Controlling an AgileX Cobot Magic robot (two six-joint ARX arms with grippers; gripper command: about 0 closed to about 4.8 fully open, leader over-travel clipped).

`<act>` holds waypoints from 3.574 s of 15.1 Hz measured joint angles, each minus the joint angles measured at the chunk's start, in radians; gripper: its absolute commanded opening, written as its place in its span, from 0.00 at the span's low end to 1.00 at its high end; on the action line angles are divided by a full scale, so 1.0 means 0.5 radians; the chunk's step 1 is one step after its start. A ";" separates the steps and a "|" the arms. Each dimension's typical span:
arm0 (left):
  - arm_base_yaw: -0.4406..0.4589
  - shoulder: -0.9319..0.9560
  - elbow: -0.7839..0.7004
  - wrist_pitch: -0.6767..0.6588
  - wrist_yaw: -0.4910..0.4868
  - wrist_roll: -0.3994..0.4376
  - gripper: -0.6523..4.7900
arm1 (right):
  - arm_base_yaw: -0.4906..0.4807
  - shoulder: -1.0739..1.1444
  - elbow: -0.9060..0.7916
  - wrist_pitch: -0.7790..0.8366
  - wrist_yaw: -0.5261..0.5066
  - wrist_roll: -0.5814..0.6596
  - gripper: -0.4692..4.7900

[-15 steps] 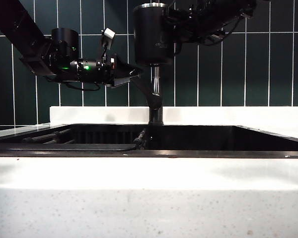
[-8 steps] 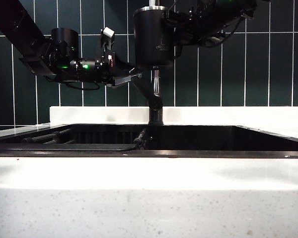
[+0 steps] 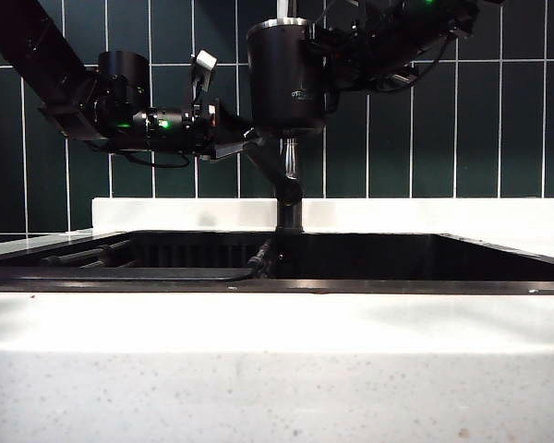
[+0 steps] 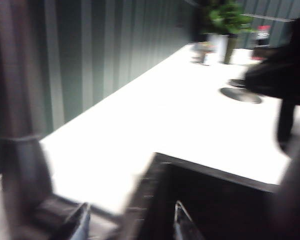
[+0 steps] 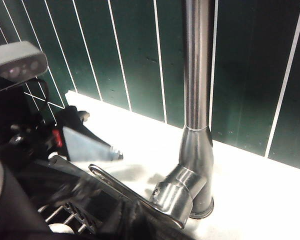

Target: Pick up the mug next to the sink, go to the faucet to get some water, pour the water into the sink, and finally put the mug back to its place.

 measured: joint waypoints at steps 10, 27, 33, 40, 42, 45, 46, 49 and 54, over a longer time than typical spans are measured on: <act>0.002 0.000 0.000 -0.126 -0.129 0.097 0.51 | 0.000 0.002 0.000 -0.031 0.000 -0.016 0.09; 0.015 -0.131 0.000 -0.204 -0.475 0.288 0.51 | -0.034 0.002 0.000 -0.058 0.009 -0.072 0.09; 0.002 -0.460 0.006 -0.639 -0.419 0.230 0.51 | -0.201 -0.143 0.002 -0.318 0.252 -0.890 0.09; 0.002 -0.586 0.007 -1.084 -0.443 0.230 0.51 | -0.186 -0.134 -0.001 -0.555 0.426 -2.737 0.09; 0.002 -0.585 0.005 -1.202 -0.446 0.230 0.51 | -0.192 -0.130 -0.002 -0.516 0.448 -3.201 0.14; -0.011 -0.587 0.005 -1.212 -0.452 0.148 0.51 | -0.179 -0.128 0.000 -0.422 0.369 -3.710 0.15; -0.047 -0.587 0.005 -1.239 -0.458 0.138 0.50 | -0.160 -0.128 0.000 -0.390 0.349 -3.767 0.15; -0.107 -0.603 0.004 -1.300 -0.472 0.170 0.21 | -0.104 -0.129 0.002 -0.375 0.349 -3.777 0.15; -0.063 -0.919 0.001 -1.637 -0.999 0.413 0.12 | -0.108 -0.167 0.001 -0.362 0.390 -3.705 0.13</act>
